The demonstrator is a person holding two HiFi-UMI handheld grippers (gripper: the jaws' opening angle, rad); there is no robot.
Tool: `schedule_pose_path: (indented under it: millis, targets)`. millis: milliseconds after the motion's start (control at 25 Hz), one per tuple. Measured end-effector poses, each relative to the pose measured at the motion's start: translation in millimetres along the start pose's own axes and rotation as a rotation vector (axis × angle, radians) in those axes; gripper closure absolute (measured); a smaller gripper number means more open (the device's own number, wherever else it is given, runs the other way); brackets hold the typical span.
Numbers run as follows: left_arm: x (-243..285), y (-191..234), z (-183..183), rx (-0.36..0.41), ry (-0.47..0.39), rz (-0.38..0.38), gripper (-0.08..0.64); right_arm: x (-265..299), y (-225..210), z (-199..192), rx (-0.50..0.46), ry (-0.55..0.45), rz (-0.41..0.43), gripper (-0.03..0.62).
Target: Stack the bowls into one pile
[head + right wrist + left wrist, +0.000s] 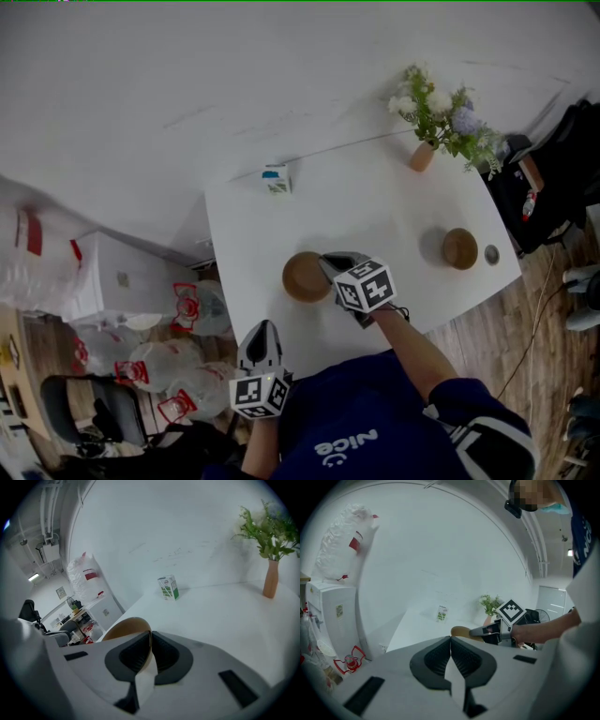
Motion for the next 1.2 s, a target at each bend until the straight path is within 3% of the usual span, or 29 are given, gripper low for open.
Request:
schedule_pose_path:
  millis: [280,560,1200]
  targets:
    - [9.1,-20.3,5.3,0.004,-0.015,-0.033,0.541,-37.2,1.8,2.0,0.000,-0.029,0.014,0.557]
    - [21.3,-53.7,2.7,0.002,-0.010,-0.078,0.541,-87.9,-24.5,3.8,0.043,-0.089,-0.020,0.557]
    - [62.5,-127.5,10.0,0.028,-0.005,-0.172,0.541,-211.6,-147.4,-15.8,0.241,-0.224,-0.254,0.557]
Point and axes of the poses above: the fingertips, and each gripper's own axes: x forward along the fingers, y to its left, z out of its top, the point moved 1 cm from there along -x, backward along the fingers, and after that the axes turned 8 degrees about x, right-handed, at the moved point
